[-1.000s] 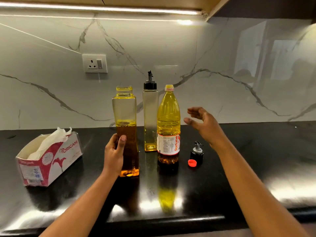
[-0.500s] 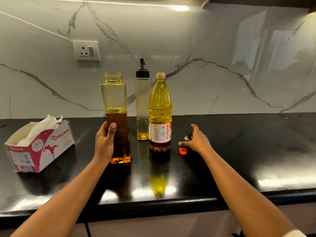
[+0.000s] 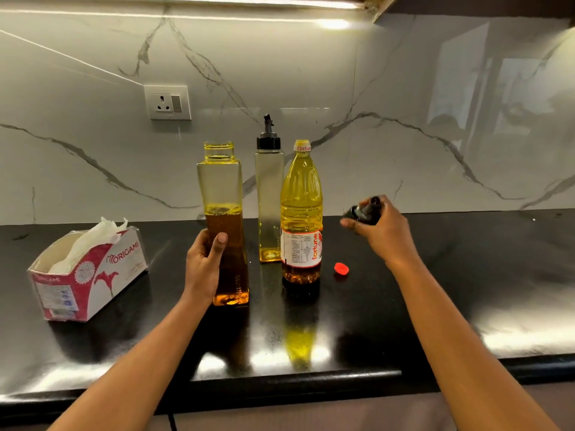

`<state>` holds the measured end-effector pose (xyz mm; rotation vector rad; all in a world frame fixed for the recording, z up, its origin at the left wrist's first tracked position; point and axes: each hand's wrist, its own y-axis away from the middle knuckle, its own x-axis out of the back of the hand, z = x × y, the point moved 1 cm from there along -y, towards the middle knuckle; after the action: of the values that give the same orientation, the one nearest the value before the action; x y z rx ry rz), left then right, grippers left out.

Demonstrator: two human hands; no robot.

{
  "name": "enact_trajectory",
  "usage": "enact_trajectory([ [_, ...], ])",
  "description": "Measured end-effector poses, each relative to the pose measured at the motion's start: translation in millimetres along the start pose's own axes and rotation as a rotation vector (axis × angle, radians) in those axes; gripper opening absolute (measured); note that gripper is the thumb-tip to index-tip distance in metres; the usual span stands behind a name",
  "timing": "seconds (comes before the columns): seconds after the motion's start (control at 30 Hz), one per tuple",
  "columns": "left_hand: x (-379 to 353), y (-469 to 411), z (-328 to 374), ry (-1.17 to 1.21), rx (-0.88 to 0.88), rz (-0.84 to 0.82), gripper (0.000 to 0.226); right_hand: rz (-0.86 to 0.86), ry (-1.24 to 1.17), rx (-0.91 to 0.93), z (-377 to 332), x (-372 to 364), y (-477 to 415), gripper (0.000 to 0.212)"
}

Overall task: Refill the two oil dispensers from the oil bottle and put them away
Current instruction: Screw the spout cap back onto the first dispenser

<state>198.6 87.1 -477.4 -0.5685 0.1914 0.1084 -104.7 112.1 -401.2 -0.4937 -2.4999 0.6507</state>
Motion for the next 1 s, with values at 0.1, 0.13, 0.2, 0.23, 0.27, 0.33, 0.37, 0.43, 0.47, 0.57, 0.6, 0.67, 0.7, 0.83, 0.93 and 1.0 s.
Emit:
enact_trajectory([
  [0.1, -1, 1, 3, -0.003, 0.013, -0.002, 0.063, -0.062, -0.077, 0.139, -58, 2, -7, 0.059],
  [0.13, 0, 1, 3, -0.006, 0.016, -0.003, 0.065, -0.110, -0.108, 0.183, -77, -1, -10, 0.057],
  [0.2, 0, 0, 3, -0.018, 0.016, -0.003, 0.068, -0.203, -0.189, 0.262, -112, -13, -18, 0.051],
  [0.23, 0, 0, 3, -0.021, 0.015, -0.002, 0.070, -0.233, -0.220, 0.293, -126, -21, -23, 0.048],
  [0.27, 0, 0, 3, -0.021, 0.012, -0.001, 0.072, -0.255, -0.243, 0.320, -139, -30, -30, 0.046],
  [0.33, 0, 0, 4, -0.021, 0.003, 0.004, 0.075, -0.286, -0.289, 0.364, -161, -49, -44, 0.044],
  [0.37, 0, 0, 4, -0.025, -0.001, 0.005, 0.075, -0.306, -0.310, 0.380, -170, -57, -52, 0.043],
  [0.43, 1, 0, 3, -0.030, -0.009, 0.005, 0.074, -0.365, -0.312, 0.388, -186, -70, -65, 0.044],
  [0.47, 1, 0, 3, -0.033, -0.012, 0.007, 0.075, -0.401, -0.297, 0.387, -192, -75, -71, 0.047],
  [0.57, 2, 0, 3, -0.033, -0.019, 0.017, 0.076, -0.573, -0.288, 0.364, -204, -85, -80, 0.056],
  [0.6, 2, 0, 3, -0.033, -0.020, 0.020, 0.076, -0.629, -0.279, 0.366, -206, -87, -82, 0.056],
  [0.67, 2, -1, 3, -0.033, -0.015, 0.021, 0.076, -0.714, -0.229, 0.400, -207, -91, -83, 0.054],
  [0.7, 3, -1, 3, -0.033, -0.010, 0.020, 0.076, -0.755, -0.214, 0.413, -208, -92, -84, 0.052],
  [0.83, 3, -1, 2, -0.068, -0.007, 0.027, 0.073, -0.884, -0.161, 0.410, -210, -94, -89, 0.049],
  [0.93, 4, -2, 2, -0.074, -0.002, 0.030, 0.064, -0.934, -0.184, 0.367, -205, -94, -92, 0.046],
  [1.0, 4, -2, 1, -0.075, 0.001, 0.027, 0.062, -0.941, -0.233, 0.361, -200, -96, -94, 0.044],
])
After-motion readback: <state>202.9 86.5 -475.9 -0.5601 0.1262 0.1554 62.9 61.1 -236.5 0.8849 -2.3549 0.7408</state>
